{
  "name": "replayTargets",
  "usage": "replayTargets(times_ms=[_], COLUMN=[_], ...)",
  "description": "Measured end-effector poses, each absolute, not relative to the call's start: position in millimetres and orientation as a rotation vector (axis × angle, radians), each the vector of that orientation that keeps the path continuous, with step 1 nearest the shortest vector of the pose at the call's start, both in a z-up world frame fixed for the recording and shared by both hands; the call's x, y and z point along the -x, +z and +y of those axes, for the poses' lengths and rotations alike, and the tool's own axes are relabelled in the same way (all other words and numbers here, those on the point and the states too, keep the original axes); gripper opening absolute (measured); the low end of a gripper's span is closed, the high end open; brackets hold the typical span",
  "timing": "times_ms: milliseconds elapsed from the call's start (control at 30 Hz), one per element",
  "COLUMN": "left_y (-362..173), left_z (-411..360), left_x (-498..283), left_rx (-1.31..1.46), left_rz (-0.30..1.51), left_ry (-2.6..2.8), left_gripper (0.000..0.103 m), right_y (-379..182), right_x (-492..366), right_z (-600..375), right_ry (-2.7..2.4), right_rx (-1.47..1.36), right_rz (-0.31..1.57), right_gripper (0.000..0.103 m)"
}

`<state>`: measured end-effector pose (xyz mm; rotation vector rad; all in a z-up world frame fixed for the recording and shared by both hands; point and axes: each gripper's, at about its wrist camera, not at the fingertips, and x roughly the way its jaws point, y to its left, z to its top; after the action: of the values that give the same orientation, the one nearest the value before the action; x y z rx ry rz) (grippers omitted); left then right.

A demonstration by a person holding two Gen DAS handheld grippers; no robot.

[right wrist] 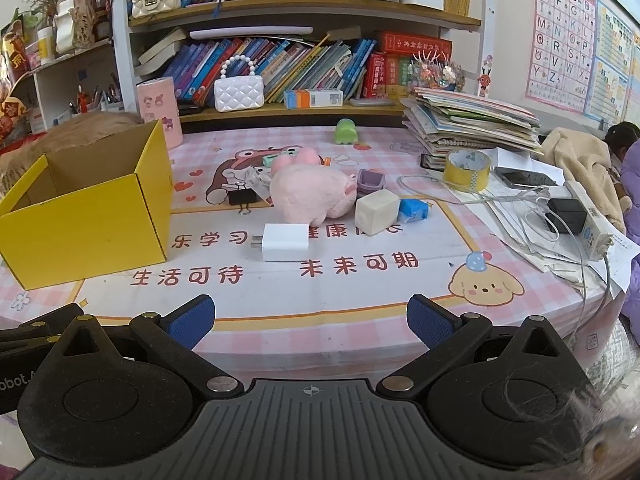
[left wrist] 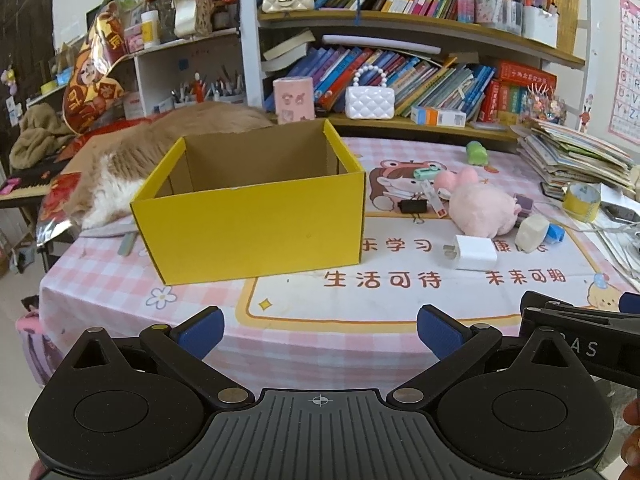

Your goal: Organize objects

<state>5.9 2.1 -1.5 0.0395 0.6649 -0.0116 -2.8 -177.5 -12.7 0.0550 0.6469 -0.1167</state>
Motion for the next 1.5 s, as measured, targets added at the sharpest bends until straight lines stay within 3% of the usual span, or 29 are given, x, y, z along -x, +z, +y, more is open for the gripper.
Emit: replayTargets(times_ms=[1500], left_y=[-12.1], left_z=[-31.5], left_x=[-30.2], left_rx=[-0.008], left_rz=[0.722], left_ry=[-0.055], left_gripper=[0.103], right_y=[-20.6], right_x=[-14.8], right_z=[-210.2], right_ry=[-0.143], right_rx=[-0.035], right_rz=[0.71], right_gripper=[0.103])
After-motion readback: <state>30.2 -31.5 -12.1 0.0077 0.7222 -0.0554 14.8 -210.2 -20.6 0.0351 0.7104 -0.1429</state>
